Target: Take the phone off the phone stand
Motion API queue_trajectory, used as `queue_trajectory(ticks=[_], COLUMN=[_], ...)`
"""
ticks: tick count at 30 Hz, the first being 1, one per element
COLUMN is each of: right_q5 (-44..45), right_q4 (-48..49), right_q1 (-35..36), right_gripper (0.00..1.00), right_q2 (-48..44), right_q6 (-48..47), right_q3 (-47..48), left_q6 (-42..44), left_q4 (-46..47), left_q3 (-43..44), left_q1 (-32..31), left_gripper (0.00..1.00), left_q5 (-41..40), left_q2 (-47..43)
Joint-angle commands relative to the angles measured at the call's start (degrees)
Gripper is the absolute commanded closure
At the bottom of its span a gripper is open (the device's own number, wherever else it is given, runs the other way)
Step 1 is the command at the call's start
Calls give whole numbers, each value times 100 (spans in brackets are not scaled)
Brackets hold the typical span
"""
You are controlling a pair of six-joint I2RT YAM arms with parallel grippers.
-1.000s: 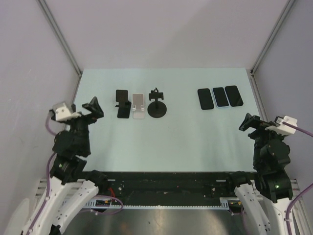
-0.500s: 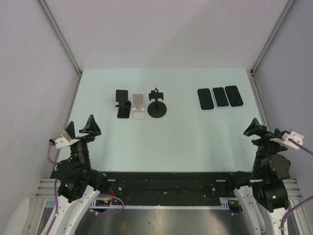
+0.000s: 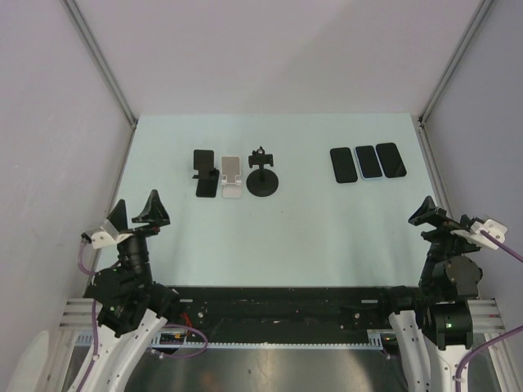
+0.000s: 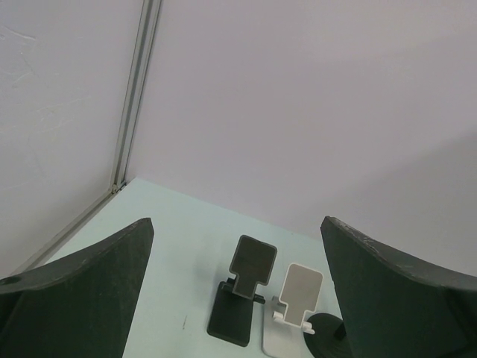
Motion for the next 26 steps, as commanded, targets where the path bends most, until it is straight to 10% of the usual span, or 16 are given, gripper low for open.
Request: queue_trajectory(ticks=[1, 26], right_q5=[-190, -357], right_q4=[267, 328], right_q1=[-41, -147], right_gripper=[0, 0], right_q2=[7, 59], right_q6=[64, 64], right_q3=[-14, -49], left_q6=[30, 241], left_q4=[182, 323], left_q3=[-28, -116], left_q1=[29, 29], left_gripper=[0, 0], left_q5=[261, 876], left_q2=[-825, -754])
